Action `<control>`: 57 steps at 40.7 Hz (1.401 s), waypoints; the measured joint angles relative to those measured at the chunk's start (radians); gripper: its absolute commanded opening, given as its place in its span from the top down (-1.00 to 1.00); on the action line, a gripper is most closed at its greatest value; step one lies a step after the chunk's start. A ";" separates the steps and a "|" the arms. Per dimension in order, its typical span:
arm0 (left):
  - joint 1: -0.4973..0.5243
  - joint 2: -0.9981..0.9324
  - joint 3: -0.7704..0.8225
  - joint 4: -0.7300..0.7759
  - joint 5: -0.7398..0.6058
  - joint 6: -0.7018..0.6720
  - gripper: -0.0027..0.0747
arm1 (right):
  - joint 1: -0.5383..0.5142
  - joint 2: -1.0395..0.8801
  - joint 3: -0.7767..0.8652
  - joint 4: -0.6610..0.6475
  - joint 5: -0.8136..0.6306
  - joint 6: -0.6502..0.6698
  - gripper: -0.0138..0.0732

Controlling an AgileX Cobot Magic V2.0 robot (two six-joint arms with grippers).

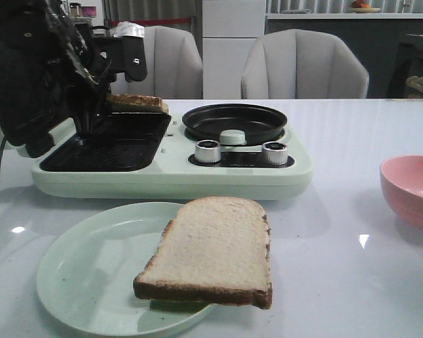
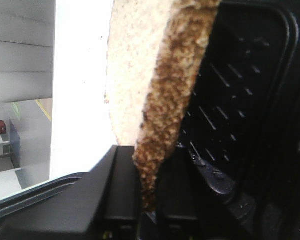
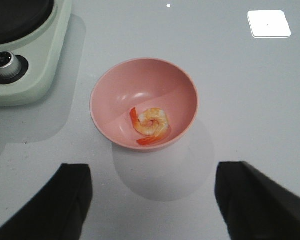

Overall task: Make breakfast with bread and shrimp
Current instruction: 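Lower the bread slice onto the far sandwich plate, open left gripper, then reach the right gripper to the remaining bread slice and grasp it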

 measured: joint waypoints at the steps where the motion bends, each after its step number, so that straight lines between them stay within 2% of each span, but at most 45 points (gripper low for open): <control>1: 0.000 0.000 0.000 -0.002 0.002 0.000 0.14 | 0.000 0.000 0.000 0.000 0.000 0.000 -0.72; 6: 0.000 0.000 0.000 -0.008 0.019 0.000 -0.29 | 0.000 0.000 0.000 0.000 0.000 0.000 -0.72; 9: 0.000 -0.002 0.000 -0.025 0.033 0.000 -0.42 | 0.000 0.000 0.000 0.000 0.000 0.000 -0.72; 15: 0.009 -0.043 0.000 -0.113 0.051 0.000 -0.41 | 0.000 0.000 0.000 0.000 0.000 0.000 -0.72; 25: 0.005 -0.241 0.081 -0.374 0.084 0.000 -0.41 | 0.000 0.000 0.000 0.000 0.000 0.000 -0.72; 38: -0.059 -0.504 0.137 -0.738 0.468 -0.003 -0.41 | 0.000 0.000 0.000 0.000 0.000 0.000 -0.72; 44: -0.065 -0.635 0.153 -0.904 0.588 -0.003 -0.41 | 0.000 0.000 0.000 0.000 0.000 0.000 -0.72; 51: -0.065 -0.828 0.277 -1.072 0.610 -0.003 -0.41 | 0.000 0.000 0.000 0.000 0.000 0.000 -0.72; 57: -0.065 -1.010 0.425 -1.112 0.594 -0.003 -0.41 | 0.000 0.000 0.000 0.000 0.000 0.000 -0.72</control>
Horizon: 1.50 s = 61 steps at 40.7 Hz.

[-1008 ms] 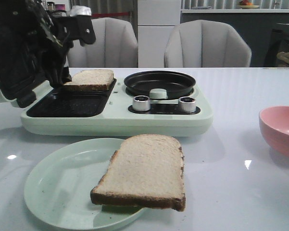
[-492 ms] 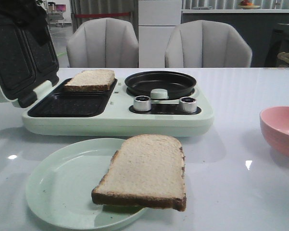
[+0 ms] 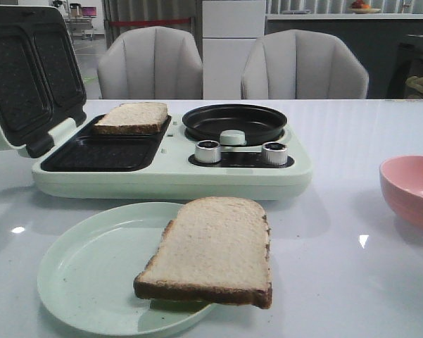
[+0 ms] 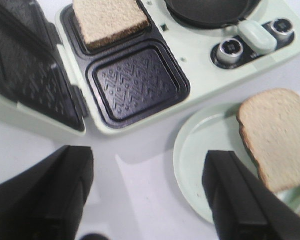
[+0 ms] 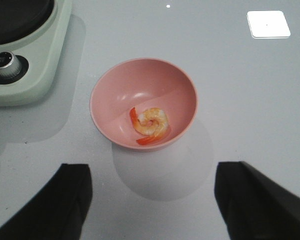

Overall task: Make breakfast with bread and shrimp
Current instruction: 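Reach the right gripper to the remaining bread slice and grasp it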

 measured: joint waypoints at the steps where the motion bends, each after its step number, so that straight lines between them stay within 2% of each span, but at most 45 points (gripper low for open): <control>1: 0.000 -0.035 0.029 0.000 0.000 0.000 -0.41 | 0.000 0.000 0.000 0.000 0.000 0.000 -0.72; 10: 0.000 -0.305 0.236 -0.013 0.000 0.000 -0.41 | 0.000 0.000 0.000 0.000 0.000 0.000 -0.72; 20: 0.000 -0.569 0.389 -0.020 0.008 0.000 -0.41 | 0.000 0.000 0.000 0.029 0.012 0.000 -0.72; 26: 0.000 -0.662 0.413 -0.038 0.008 0.000 -0.41 | 0.000 0.027 0.000 0.201 0.077 -0.026 -0.72; 29: 0.000 -0.679 0.413 -0.041 0.008 0.000 -0.41 | 0.000 0.068 0.000 0.323 0.127 -0.097 -0.72; 36: 0.000 -0.685 0.413 -0.044 0.008 0.000 -0.41 | 0.000 0.191 0.000 0.651 0.224 -0.340 -0.72; 44: 0.000 -0.685 0.413 -0.067 0.008 0.000 -0.41 | 0.002 0.345 0.000 0.988 0.255 -0.624 -0.72; 50: 0.000 -0.685 0.413 -0.081 0.008 0.000 -0.41 | 0.048 0.454 0.000 1.133 0.224 -0.758 -0.72; 61: 0.000 -0.685 0.415 -0.085 -0.008 0.000 -0.41 | 0.240 0.662 0.000 1.253 0.067 -0.810 -0.72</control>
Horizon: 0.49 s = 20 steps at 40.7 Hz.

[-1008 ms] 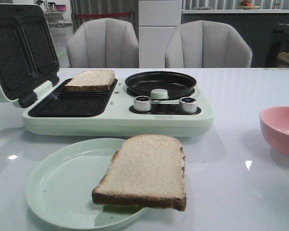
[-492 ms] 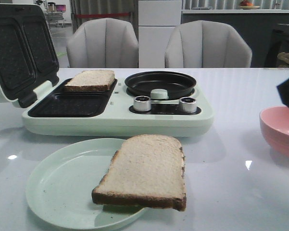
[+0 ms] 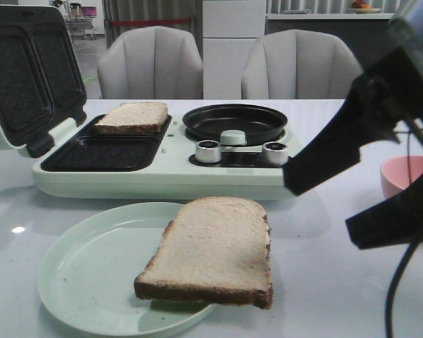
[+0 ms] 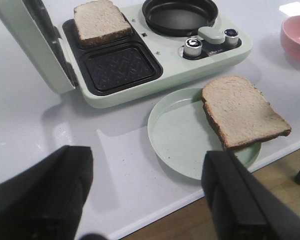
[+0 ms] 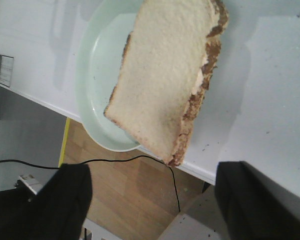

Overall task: Make breakfast with bread and shrimp
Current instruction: 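Reach the right gripper to the remaining bread slice and grasp it, then carry the bread slice with the right gripper onto the near sandwich plate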

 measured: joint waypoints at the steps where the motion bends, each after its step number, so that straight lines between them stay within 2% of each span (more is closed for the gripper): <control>1: 0.000 0.000 0.000 0.000 -0.005 0.000 -0.41 | 0.016 0.021 -0.003 0.007 -0.011 0.000 -0.72; 9: 0.000 0.000 0.000 0.000 -0.039 0.000 -0.41 | 0.086 0.180 -0.077 0.042 -0.059 -0.003 -0.72; 20: 0.000 0.000 0.000 0.000 -0.046 0.000 -0.40 | 0.093 0.381 -0.210 0.054 -0.028 -0.003 -0.72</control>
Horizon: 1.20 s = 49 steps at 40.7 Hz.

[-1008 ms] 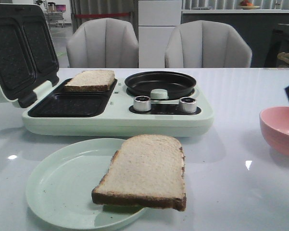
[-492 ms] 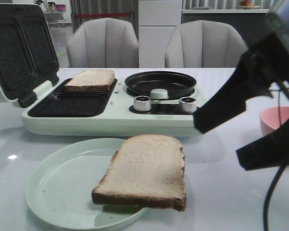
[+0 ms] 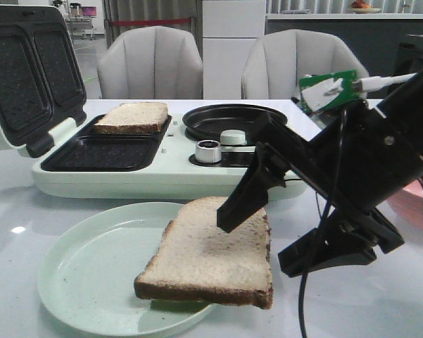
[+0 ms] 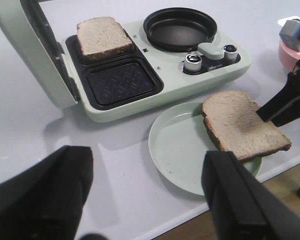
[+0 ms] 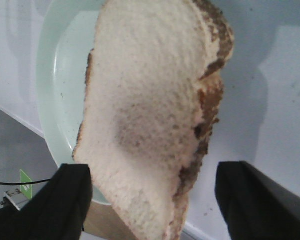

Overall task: Make breakfast with bread and shrimp
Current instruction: 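Carry the bread slice with the right gripper onto the near sandwich plate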

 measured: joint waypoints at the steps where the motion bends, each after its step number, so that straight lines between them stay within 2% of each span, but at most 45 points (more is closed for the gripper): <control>1: 0.000 0.000 0.000 0.000 0.000 0.000 -0.39 | 0.000 0.016 -0.008 0.001 0.000 0.000 -0.72; 12: 0.000 0.000 0.000 0.000 0.000 0.000 -0.25 | 0.000 0.112 -0.076 0.011 0.059 -0.027 -0.71; 15: 0.000 0.000 0.000 0.000 0.000 0.000 -0.21 | 0.000 0.116 -0.083 0.011 0.065 -0.035 -0.62; 27: 0.000 0.000 0.000 0.000 0.000 0.000 -0.19 | 0.000 0.117 -0.083 0.005 0.065 -0.040 0.31; 33: 0.000 0.000 0.000 0.000 0.000 0.000 -0.19 | 0.000 0.111 -0.085 -0.002 0.065 -0.042 0.59; 43: 0.000 0.000 0.000 0.000 0.000 0.000 -0.19 | 0.000 -0.005 -0.085 -0.038 0.076 -0.042 0.60; 49: 0.000 0.000 0.000 0.000 0.000 0.000 -0.19 | 0.000 -0.110 -0.151 -0.046 0.123 -0.042 0.60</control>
